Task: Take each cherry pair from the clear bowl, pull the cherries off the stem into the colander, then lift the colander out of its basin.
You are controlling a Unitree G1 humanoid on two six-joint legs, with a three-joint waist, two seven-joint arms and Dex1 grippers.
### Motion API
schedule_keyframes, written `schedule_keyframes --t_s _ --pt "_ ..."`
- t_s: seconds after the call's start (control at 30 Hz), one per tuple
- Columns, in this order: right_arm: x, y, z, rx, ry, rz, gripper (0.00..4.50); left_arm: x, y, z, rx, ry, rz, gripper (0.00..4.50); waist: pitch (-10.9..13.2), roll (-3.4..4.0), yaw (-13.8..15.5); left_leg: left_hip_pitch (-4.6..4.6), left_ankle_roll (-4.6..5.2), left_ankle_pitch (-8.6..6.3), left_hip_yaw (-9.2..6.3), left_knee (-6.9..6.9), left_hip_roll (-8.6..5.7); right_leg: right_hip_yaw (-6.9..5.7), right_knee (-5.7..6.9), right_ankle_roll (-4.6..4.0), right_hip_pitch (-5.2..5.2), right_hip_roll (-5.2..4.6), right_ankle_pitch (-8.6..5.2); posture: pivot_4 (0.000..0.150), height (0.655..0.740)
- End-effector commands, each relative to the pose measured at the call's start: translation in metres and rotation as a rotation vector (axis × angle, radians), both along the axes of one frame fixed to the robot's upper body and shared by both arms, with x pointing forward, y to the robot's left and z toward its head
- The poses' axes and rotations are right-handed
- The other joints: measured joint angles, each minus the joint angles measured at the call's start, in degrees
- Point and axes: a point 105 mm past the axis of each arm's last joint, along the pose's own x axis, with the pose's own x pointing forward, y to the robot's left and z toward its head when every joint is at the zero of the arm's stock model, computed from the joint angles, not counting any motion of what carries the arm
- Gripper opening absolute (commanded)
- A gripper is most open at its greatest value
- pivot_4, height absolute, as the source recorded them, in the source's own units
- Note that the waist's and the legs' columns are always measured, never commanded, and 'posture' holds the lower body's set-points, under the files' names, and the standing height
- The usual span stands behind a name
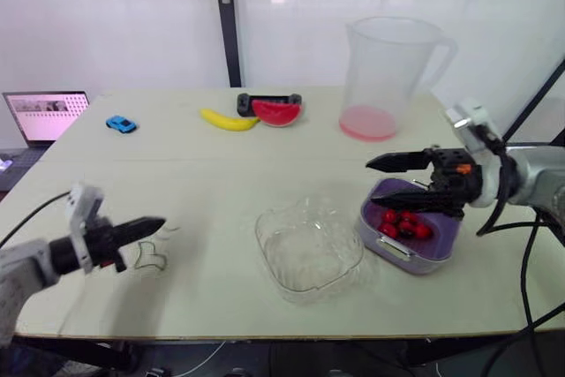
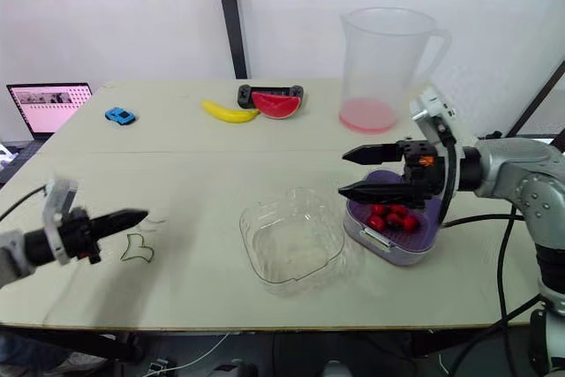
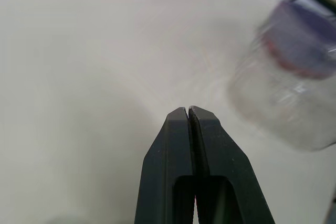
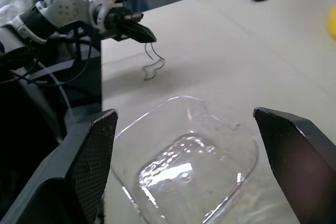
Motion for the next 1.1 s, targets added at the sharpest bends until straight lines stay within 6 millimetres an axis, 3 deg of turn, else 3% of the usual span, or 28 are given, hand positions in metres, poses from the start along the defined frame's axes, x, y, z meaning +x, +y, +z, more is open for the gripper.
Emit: schedule_keyframes --t_s 0.03,0.07,0.17,0.4,0.47,0.63,0.8,0.97,1.1 --pt "-0.002 0.0 0.011 -0.018 -0.066 0.023 4.45 0.001 0.02 -0.008 0.046 -0.011 0.098 0.0 0.0 0.0 0.27 0.0 0.0 0.0 -0.01 0.0 0.0 -0.02 0.0 0.0 0.02 -0.01 0.0 0.15 0.74" --pt "-0.001 -0.001 0.009 -0.024 -0.067 0.021 4.45 -0.001 0.022 -0.016 0.062 0.011 0.103 0.0 0.0 -0.01 0.29 0.0 0.0 0.0 -0.01 0.01 -0.01 -0.02 0.0 0.0 0.03 -0.04 0.0 0.15 0.74" --pt "-0.001 -0.003 0.006 -0.039 -0.07 0.017 4.5 0.0 0.024 -0.02 0.039 0.012 0.13 0.96 -0.01 -0.02 0.28 0.0 0.0 0.0 0.0 0.0 -0.03 -0.03 -0.03 0.0 0.04 -0.09 0.0 0.15 0.74" --pt "-0.008 -0.009 0.004 -0.047 -0.061 0.015 4.5 -0.002 0.036 -0.002 0.053 -0.039 0.141 4.44 -0.01 -0.02 0.16 0.01 0.0 0.0 0.01 -0.04 -0.03 -0.03 -0.03 0.0 0.02 -0.1 0.0 0.15 0.74" --pt "-0.009 -0.012 0.003 -0.052 -0.054 0.001 4.5 -0.001 0.034 0.009 0.048 -0.074 0.118 4.48 -0.01 -0.01 0.1 0.02 0.0 0.0 0.01 -0.06 -0.02 -0.04 -0.03 0.0 0.02 -0.1 0.0 0.15 0.74" --pt "-0.011 -0.023 0.003 -0.065 -0.039 -0.065 4.5 0.006 0.007 0.054 -0.044 -0.189 -0.014 4.48 -0.01 -0.02 0.34 0.03 0.0 0.0 0.01 -0.07 -0.06 -0.05 -0.06 0.0 0.07 -0.16 0.0 0.15 0.74" --pt "-0.008 -0.051 -0.009 -0.114 0.015 -0.253 4.5 0.0 -0.066 0.094 -0.042 -0.23 -0.4 4.48 0.0 -0.03 0.59 0.03 0.0 0.0 0.0 -0.07 -0.07 -0.08 -0.06 0.0 0.09 -0.15 0.0 0.15 0.74" --pt "-0.019 -0.082 -0.024 -0.16 0.08 -0.425 4.5 -0.004 -0.111 0.114 -0.015 -0.261 -0.64 4.48 -0.02 0.0 0.23 0.06 0.0 -0.01 0.06 -0.06 -0.13 -0.06 -0.19 0.01 0.18 -0.07 0.0 0.15 0.74" --pt "-0.036 -0.099 -0.038 -0.188 0.13 -0.513 4.5 -0.01 -0.135 0.113 0.02 -0.229 -0.786 4.48 -0.03 0.02 0.0 0.12 0.01 -0.01 0.09 -0.11 -0.12 0.01 -0.16 0.01 0.18 0.08 0.0 0.15 0.74"
